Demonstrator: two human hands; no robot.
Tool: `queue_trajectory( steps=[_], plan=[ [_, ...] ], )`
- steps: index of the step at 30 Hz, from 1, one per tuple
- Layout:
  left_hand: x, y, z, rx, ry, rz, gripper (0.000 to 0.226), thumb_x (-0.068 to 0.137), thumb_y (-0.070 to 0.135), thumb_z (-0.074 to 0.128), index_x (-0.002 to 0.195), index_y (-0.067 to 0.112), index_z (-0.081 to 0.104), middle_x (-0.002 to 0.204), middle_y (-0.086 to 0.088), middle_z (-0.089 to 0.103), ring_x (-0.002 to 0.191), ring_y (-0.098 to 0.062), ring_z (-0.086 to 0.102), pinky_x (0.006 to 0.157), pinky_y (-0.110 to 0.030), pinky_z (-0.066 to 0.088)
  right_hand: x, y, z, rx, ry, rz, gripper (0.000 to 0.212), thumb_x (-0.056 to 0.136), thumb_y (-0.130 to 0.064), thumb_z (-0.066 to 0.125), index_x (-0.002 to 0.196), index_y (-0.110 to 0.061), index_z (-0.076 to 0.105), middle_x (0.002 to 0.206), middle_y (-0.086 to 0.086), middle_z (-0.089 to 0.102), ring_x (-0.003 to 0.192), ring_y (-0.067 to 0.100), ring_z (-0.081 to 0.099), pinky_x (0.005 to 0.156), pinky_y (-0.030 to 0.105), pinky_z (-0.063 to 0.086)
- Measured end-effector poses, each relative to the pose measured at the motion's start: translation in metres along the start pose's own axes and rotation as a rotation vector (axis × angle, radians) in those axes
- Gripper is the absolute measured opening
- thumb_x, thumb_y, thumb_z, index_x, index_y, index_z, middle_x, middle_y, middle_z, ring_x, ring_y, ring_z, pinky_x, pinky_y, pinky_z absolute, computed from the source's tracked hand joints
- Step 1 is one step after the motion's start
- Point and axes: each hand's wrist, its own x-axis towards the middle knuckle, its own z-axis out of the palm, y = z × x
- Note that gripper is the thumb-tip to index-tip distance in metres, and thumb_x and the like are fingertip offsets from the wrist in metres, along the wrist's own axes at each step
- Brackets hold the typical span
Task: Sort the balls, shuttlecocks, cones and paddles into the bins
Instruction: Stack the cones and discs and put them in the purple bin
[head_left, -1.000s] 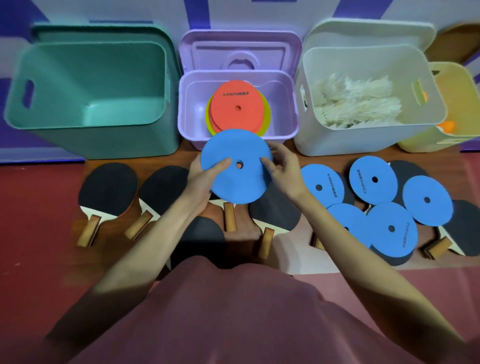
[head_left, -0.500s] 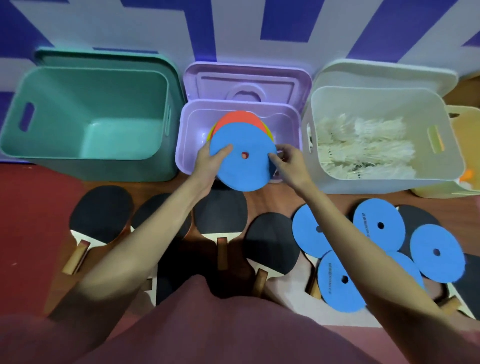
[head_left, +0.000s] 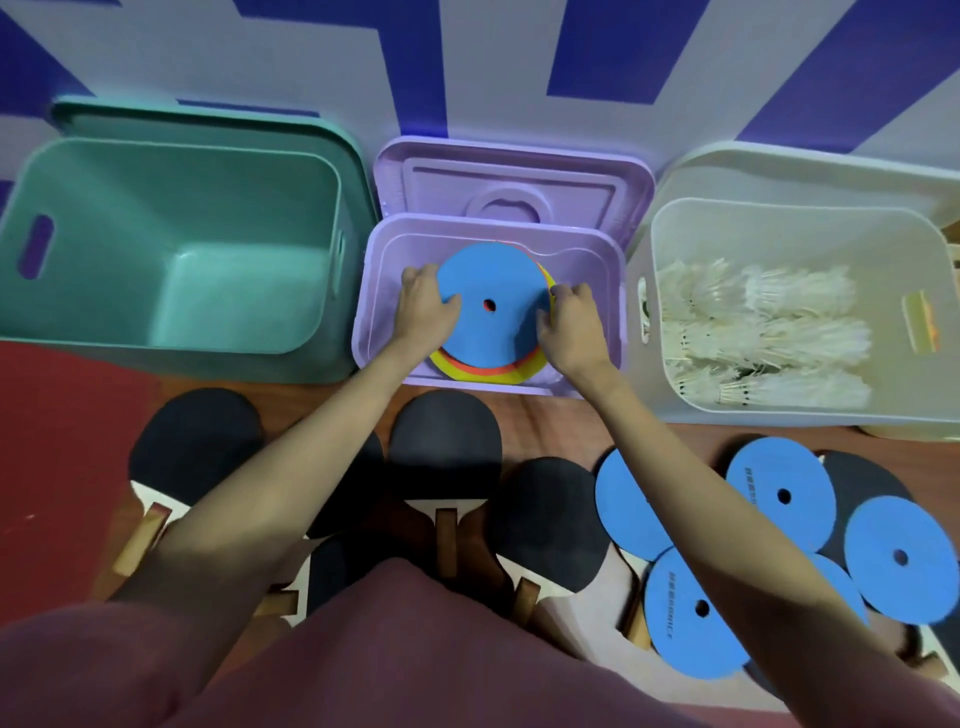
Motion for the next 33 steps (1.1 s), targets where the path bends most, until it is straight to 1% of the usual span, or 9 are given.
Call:
queue_trajectory(
  steps=[3,6,9,13,15,18,24,28,33],
  plan=[
    [-0.014,-0.001,0.002,0.047,-0.029,0.077,0.051,0.087,0.009,0.055,0.136,0.004,0.042,0.133,-0.019,0.041,0.129,-0.031,0.037,0.101,-0.034,0.035,-0.01,0.001,-0.001,-0.022,0.038,-0.033,0.026,0.089,-0.007,0.051,0.111,0.005,0.053,0.11,0.023,0.051,0.109,0.037,0.045,0.081,0.034,0.035],
    [-0.033,-0.002,0.003,0.135,0.013,0.189,0.056,0.089,0.011,0.057,0.14,0.002,0.037,0.14,-0.019,0.035,0.131,-0.033,0.035,0.109,-0.037,0.03,-0.031,-0.002,-0.008,0.014,0.06,-0.086,0.038,0.089,-0.007,0.053,0.125,0.003,0.049,0.116,0.022,0.049,0.112,0.035,0.046,0.087,0.032,0.036],
    [-0.061,0.004,0.004,0.131,0.083,0.366,0.049,0.087,0.008,0.055,0.135,0.002,0.044,0.136,-0.018,0.042,0.129,-0.033,0.04,0.108,-0.037,0.032,-0.068,0.002,-0.018,0.046,0.09,-0.176,0.039,0.087,-0.006,0.054,0.126,0.001,0.05,0.117,0.019,0.048,0.11,0.035,0.05,0.09,0.036,0.041],
    [-0.11,0.015,0.014,0.098,0.142,0.555,0.04,0.087,0.007,0.053,0.127,0.003,0.051,0.126,-0.014,0.05,0.118,-0.031,0.049,0.1,-0.039,0.041,-0.131,0.026,-0.031,0.054,0.152,-0.181,0.036,0.086,-0.004,0.053,0.122,-0.003,0.051,0.118,0.016,0.048,0.106,0.033,0.053,0.083,0.037,0.047],
    [-0.133,0.017,0.025,0.102,0.114,0.624,0.037,0.087,0.006,0.053,0.124,0.003,0.053,0.122,-0.014,0.053,0.114,-0.029,0.052,0.095,-0.037,0.043,-0.164,0.046,-0.035,0.009,0.162,-0.151,0.032,0.087,-0.004,0.053,0.119,-0.002,0.052,0.114,0.017,0.049,0.104,0.035,0.051,0.082,0.036,0.043],
    [-0.159,0.016,0.049,0.163,0.009,0.681,0.034,0.089,0.009,0.052,0.123,0.005,0.052,0.12,-0.012,0.053,0.112,-0.028,0.052,0.095,-0.038,0.046,-0.206,0.084,-0.036,-0.028,0.143,-0.034,0.033,0.088,-0.005,0.054,0.121,0.001,0.051,0.116,0.019,0.048,0.107,0.037,0.05,0.087,0.043,0.046],
    [-0.195,0.021,0.109,0.305,-0.281,0.647,0.039,0.091,0.012,0.053,0.129,0.008,0.048,0.127,-0.011,0.05,0.12,-0.028,0.047,0.1,-0.039,0.039,-0.266,0.154,-0.042,-0.105,0.062,0.195,0.042,0.091,-0.007,0.055,0.131,0.001,0.044,0.125,0.02,0.044,0.115,0.034,0.045,0.089,0.038,0.043],
    [-0.195,0.032,0.145,0.411,-0.443,0.525,0.045,0.094,0.017,0.052,0.136,0.009,0.042,0.136,-0.013,0.046,0.125,-0.032,0.044,0.1,-0.041,0.036,-0.285,0.189,-0.042,-0.134,-0.02,0.288,0.041,0.086,-0.004,0.057,0.125,0.002,0.046,0.12,0.021,0.045,0.112,0.036,0.043,0.087,0.042,0.043],
    [-0.186,0.056,0.185,0.489,-0.468,0.309,0.052,0.092,0.028,0.059,0.134,0.004,0.038,0.132,-0.019,0.048,0.123,-0.036,0.045,0.099,-0.042,0.038,-0.292,0.227,-0.043,-0.204,-0.124,0.3,0.062,0.081,-0.006,0.064,0.137,0.001,0.036,0.131,0.021,0.043,0.113,0.04,0.043,0.094,0.042,0.038]
  ],
)
